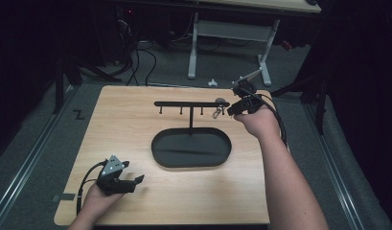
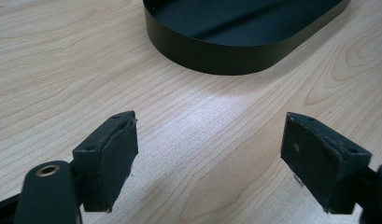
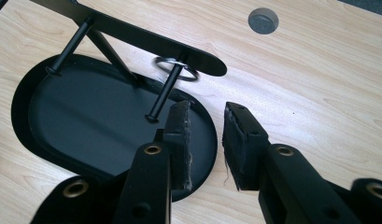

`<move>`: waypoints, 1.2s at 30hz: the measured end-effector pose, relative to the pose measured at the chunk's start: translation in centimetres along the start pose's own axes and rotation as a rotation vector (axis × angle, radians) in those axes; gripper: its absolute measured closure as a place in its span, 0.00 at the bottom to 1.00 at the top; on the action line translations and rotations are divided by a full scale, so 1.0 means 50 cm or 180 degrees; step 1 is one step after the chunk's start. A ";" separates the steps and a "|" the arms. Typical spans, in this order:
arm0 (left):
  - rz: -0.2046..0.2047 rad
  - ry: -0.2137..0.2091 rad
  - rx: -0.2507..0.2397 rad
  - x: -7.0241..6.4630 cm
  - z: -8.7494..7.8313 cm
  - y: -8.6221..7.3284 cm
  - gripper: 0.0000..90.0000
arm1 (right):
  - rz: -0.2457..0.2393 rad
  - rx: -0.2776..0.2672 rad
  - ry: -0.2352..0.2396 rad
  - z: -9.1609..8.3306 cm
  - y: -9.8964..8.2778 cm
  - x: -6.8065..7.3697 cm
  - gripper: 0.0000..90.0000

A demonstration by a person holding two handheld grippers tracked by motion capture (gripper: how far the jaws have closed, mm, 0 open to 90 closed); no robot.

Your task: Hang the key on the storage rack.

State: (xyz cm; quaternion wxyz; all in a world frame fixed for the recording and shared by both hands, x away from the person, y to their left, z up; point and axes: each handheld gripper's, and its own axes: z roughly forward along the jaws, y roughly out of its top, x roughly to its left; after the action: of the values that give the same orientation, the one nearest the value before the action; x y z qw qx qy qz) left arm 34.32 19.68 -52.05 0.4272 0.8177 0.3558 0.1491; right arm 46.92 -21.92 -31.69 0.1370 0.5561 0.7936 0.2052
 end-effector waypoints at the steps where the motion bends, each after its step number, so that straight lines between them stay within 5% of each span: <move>1: 0.0000 0.0000 0.0000 0.000 0.000 0.000 0.22 | -0.0001 -0.0004 0.0001 0.000 0.000 0.000 0.79; 18: 0.0001 -0.0007 -0.0001 -0.002 0.003 0.001 0.22 | -0.0032 -0.0008 0.0006 0.010 -0.025 0.007 0.73; 36: 0.0032 -0.0022 0.0030 -0.006 0.007 0.002 0.22 | -0.0035 -0.0246 -0.0060 0.046 -0.120 0.025 0.59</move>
State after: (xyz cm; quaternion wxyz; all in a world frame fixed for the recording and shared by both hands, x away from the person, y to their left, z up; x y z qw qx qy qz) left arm 34.37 19.21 -52.16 0.4238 0.8221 0.3509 0.1467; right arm 42.57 -22.13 -36.58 0.1670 0.5480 0.7868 0.2297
